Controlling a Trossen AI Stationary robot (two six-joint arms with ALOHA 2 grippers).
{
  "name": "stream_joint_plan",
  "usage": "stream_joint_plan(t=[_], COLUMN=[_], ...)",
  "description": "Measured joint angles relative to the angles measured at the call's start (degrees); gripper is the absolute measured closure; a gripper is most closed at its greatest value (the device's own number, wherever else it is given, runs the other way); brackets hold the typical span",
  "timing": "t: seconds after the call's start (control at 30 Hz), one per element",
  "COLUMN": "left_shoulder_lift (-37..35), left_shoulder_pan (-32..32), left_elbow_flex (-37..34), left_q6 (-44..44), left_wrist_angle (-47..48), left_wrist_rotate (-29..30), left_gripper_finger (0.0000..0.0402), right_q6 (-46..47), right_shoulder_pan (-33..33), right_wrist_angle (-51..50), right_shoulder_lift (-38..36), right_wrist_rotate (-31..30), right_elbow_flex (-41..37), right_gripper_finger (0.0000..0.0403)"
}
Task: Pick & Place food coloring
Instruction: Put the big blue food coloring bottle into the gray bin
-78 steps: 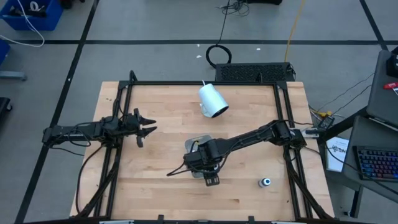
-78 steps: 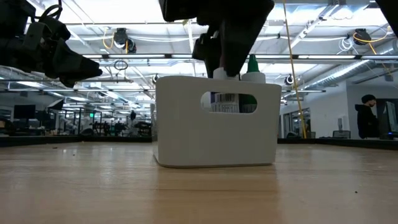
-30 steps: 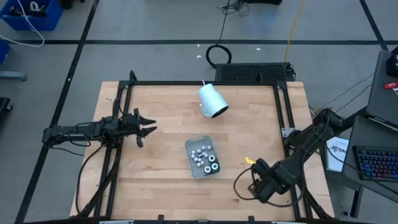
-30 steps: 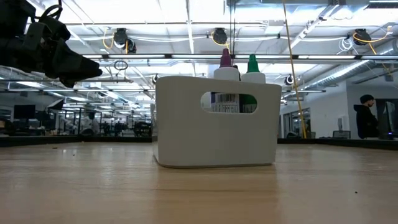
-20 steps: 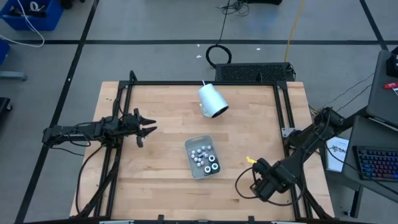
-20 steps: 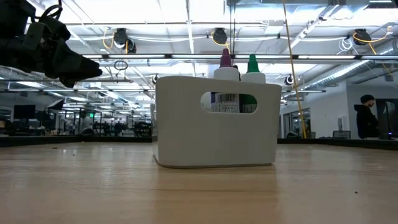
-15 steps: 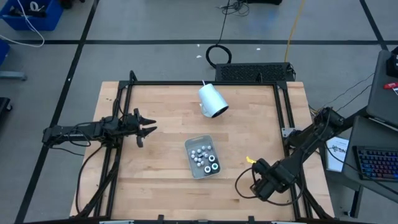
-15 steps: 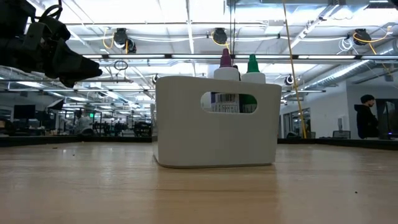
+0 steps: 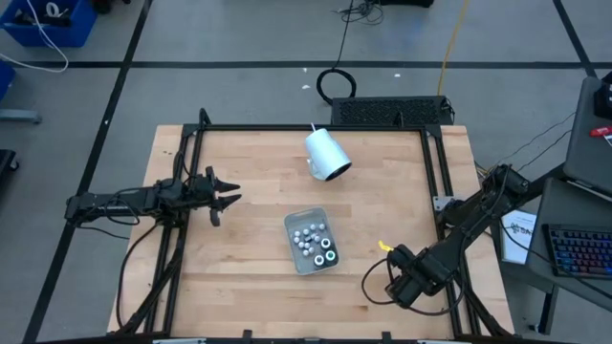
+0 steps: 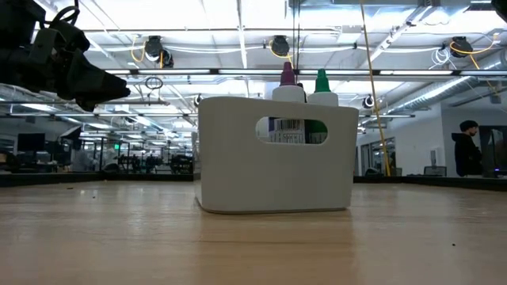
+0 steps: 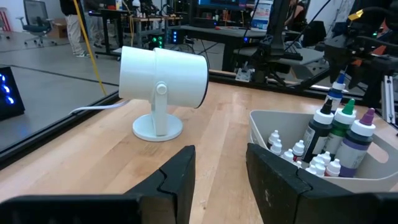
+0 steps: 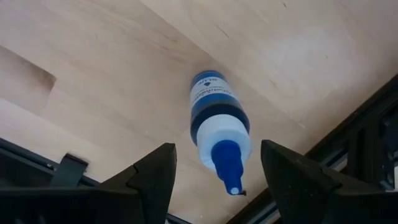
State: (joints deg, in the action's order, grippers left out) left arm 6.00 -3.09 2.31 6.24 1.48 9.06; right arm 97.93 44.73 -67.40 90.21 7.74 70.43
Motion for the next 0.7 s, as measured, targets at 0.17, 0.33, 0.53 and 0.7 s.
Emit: stream_joint_plan(t=[0.17, 0.33, 0.53, 0.7], left_shoulder_lift=[0.0, 0.0, 0.0, 0.0], left_shoulder_pan=[0.0, 0.0, 0.0, 0.0], left_elbow_flex=[0.0, 0.0, 0.0, 0.0], left_q6=[0.0, 0.0, 0.0, 0.0], left_wrist_angle=[0.0, 0.0, 0.0, 0.0], left_wrist_rotate=[0.0, 0.0, 0.0, 0.0], left_gripper_finger=[0.0254, 0.0254, 0.0254, 0.0254], right_q6=[0.0, 0.0, -0.2, -0.2], right_shoulder_pan=[0.0, 0.0, 0.0, 0.0], right_wrist_angle=[-0.1, -0.3, -0.5, -0.6], right_shoulder_lift=[0.0, 0.0, 0.0, 0.0], right_wrist_rotate=[-0.3, -0.7, -2.1, -2.1], right_elbow_flex=[0.0, 0.0, 0.0, 0.0], right_gripper_finger=[0.0181, 0.0181, 0.0181, 0.0181])
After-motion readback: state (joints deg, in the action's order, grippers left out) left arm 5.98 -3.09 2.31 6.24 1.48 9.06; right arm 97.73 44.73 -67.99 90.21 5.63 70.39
